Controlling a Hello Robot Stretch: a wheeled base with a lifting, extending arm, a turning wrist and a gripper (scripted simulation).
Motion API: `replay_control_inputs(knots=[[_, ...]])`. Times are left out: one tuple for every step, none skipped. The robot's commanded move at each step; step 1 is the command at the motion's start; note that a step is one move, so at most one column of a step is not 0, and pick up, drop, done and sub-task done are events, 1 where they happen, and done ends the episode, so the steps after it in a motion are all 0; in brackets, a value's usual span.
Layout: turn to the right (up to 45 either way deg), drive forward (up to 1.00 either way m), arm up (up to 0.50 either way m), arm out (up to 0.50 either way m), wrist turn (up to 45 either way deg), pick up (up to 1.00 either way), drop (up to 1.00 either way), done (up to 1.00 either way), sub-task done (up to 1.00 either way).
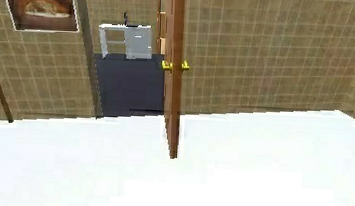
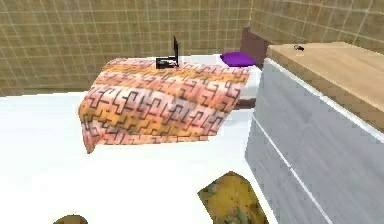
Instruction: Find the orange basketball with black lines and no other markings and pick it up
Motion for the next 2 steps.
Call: replay_control_inputs(knots=[[-42.0, 0.0, 0.0, 0.0, 0.0, 0.0, 0.0, 0.0, 0.0], [45.0, 0.0, 0.0, 0.0, 0.0, 0.0, 0.0, 0.0, 0.0]])
